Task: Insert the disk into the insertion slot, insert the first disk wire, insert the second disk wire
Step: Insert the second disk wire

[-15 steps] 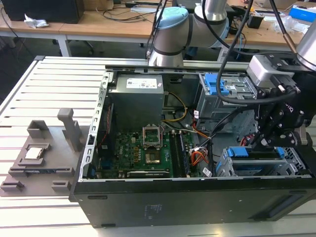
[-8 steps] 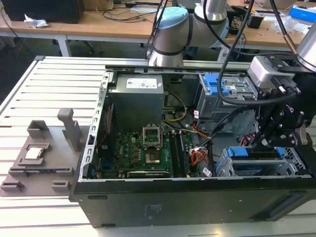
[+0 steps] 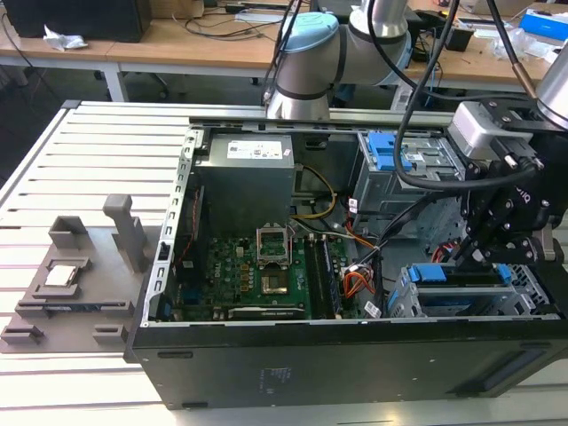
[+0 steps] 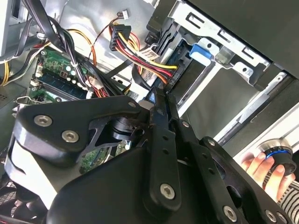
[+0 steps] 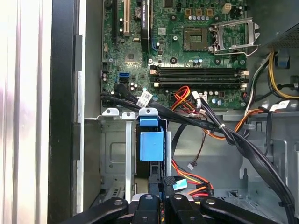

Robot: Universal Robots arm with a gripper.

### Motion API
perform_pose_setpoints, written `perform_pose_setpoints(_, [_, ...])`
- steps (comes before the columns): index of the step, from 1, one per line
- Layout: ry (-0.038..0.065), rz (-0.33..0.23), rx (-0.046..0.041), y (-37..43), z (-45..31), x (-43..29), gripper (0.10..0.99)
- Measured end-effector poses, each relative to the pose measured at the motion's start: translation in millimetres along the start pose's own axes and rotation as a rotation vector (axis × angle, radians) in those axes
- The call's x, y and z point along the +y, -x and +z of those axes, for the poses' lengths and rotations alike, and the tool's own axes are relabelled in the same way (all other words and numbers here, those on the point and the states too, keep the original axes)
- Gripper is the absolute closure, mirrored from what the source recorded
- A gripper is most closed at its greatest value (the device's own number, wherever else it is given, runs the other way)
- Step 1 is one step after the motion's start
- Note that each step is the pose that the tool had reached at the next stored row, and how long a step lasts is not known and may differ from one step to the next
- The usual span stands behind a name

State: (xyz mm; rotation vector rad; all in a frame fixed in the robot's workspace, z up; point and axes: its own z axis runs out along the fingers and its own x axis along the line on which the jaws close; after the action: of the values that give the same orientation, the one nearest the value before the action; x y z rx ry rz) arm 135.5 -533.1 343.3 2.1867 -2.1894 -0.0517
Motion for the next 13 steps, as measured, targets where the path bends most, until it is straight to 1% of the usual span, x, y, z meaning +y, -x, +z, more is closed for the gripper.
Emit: perform_pose_setpoints(13, [0.000,0.000,0.0003,0.0,2.0,-3.5,0.937])
